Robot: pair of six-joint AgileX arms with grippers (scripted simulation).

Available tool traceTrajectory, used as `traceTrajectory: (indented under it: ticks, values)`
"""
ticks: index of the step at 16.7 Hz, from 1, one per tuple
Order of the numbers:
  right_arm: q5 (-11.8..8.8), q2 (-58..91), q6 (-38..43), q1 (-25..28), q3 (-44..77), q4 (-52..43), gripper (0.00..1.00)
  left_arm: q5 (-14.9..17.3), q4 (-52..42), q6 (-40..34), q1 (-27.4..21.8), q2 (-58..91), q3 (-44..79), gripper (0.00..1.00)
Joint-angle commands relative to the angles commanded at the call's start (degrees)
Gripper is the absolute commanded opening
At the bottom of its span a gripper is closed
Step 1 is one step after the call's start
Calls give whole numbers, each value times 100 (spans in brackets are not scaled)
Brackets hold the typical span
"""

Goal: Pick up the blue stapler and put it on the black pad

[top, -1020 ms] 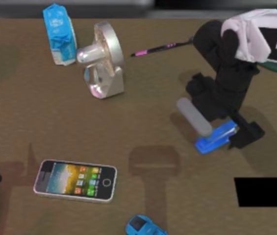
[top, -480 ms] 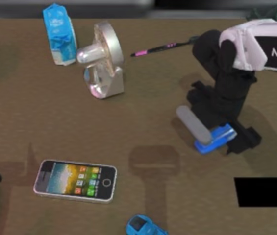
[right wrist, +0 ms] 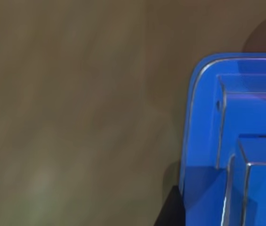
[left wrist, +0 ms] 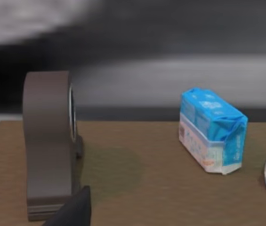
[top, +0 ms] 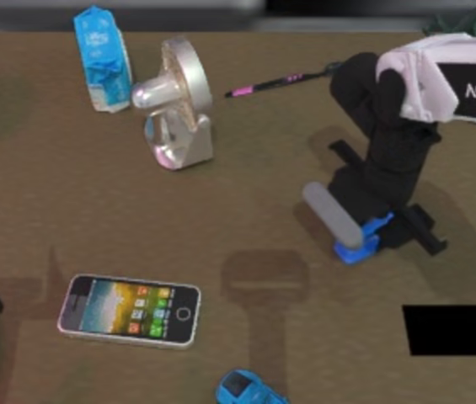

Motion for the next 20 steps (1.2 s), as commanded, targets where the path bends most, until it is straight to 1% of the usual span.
traceTrajectory:
  ticks: [2, 3, 13, 15, 20]
  values:
    - [0, 0, 0, 0, 0, 0, 2, 0, 0, 0, 0, 0, 0, 100]
    - [0, 0, 0, 0, 0, 0, 0, 0, 0, 0, 0, 0, 0, 100]
    - [1, -23, -6, -8, 94, -96, 0, 0, 0, 0, 0, 0, 0, 100]
    - [2, -95, -15, -5, 372, -422, 0, 0, 0, 0, 0, 0, 0, 100]
    - [-2, -380, -36, 34, 1265, -1721, 0, 0, 0, 0, 0, 0, 0, 100]
